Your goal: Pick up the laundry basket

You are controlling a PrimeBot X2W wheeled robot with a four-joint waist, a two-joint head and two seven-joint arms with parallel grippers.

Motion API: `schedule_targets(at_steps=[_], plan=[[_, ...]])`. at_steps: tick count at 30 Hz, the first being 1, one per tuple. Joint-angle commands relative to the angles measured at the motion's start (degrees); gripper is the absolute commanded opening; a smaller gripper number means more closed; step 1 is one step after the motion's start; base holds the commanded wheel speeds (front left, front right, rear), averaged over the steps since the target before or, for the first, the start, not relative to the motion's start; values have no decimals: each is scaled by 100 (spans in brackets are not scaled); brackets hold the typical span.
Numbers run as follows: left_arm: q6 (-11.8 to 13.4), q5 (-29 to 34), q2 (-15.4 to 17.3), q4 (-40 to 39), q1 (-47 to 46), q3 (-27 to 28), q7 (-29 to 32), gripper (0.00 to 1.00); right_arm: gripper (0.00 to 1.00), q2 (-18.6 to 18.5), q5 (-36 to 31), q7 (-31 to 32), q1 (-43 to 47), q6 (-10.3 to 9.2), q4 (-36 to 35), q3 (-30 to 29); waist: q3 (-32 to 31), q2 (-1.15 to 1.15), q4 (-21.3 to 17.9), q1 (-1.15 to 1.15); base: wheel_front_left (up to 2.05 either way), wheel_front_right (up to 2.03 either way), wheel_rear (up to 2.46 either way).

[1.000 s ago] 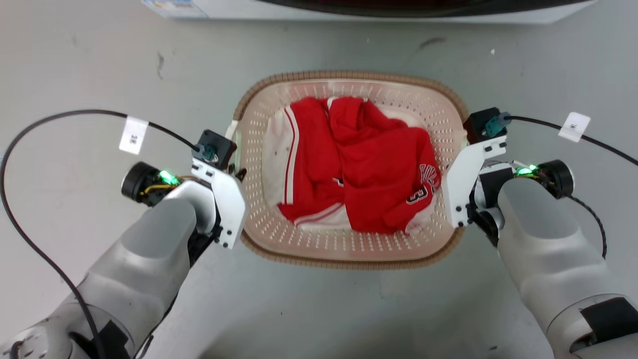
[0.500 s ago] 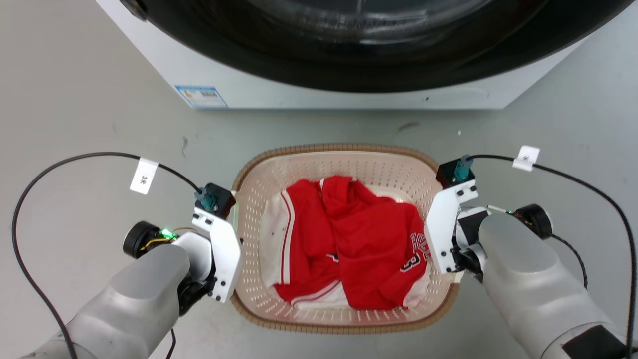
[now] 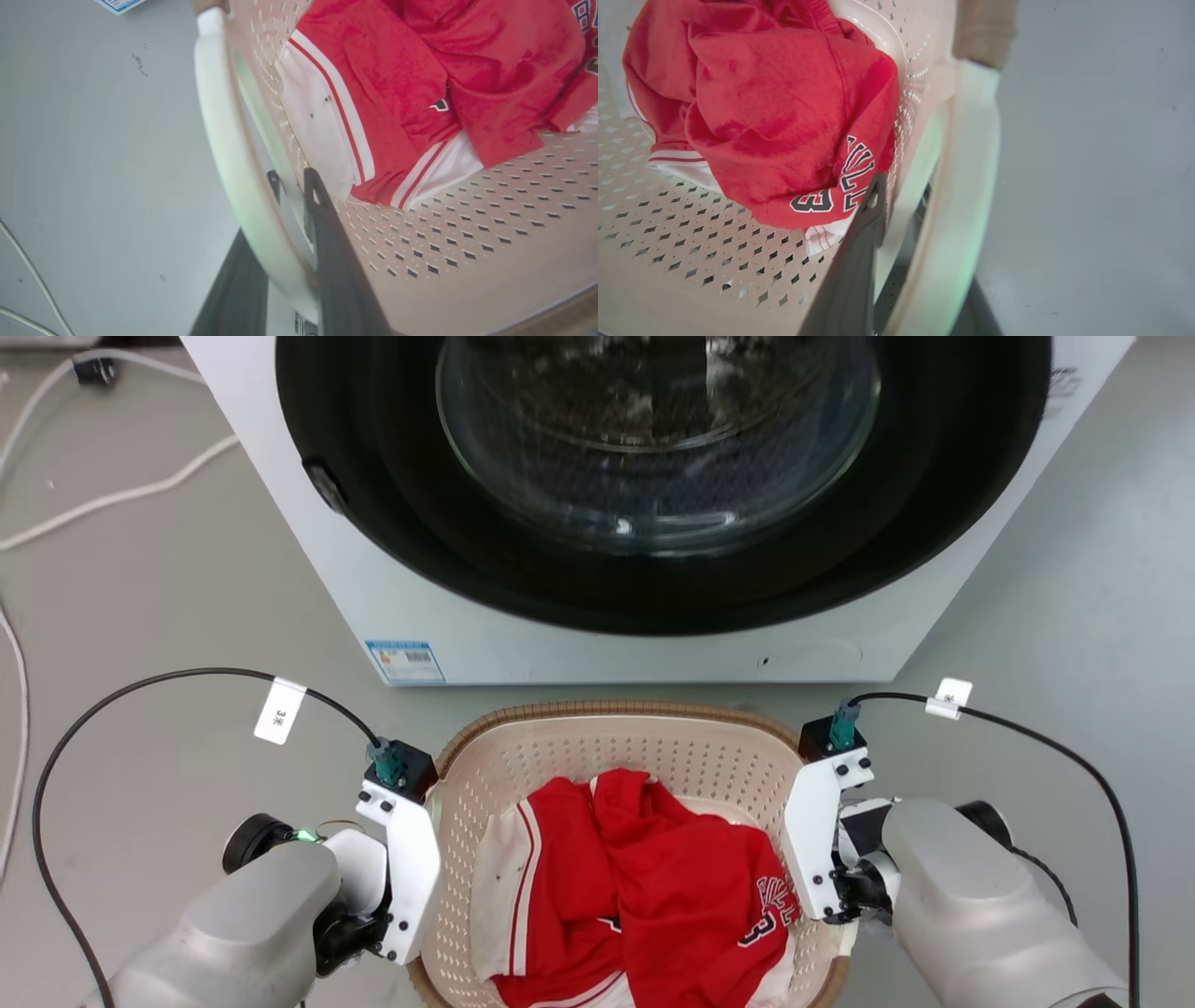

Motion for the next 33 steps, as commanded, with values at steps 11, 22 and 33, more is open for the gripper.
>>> schedule_targets(at_steps=[11, 22, 33], plan=[[-21, -1, 238, -410, 359, -34, 656, 0, 0, -19, 417, 581, 107, 29, -45, 422, -840, 0, -151, 1, 0, 0, 0], [-42, -187, 227, -816, 630, -41, 1274, 0, 0, -102, 803, 980, 40, 29, -116, 701, -1249, 0, -58, 1, 0, 0, 0], [-45, -240, 252, -920, 688, -46, 1462, 0, 0, -192, 1056, 1054, -24, 29, -151, 919, -1340, 0, -50, 1, 0, 0, 0]])
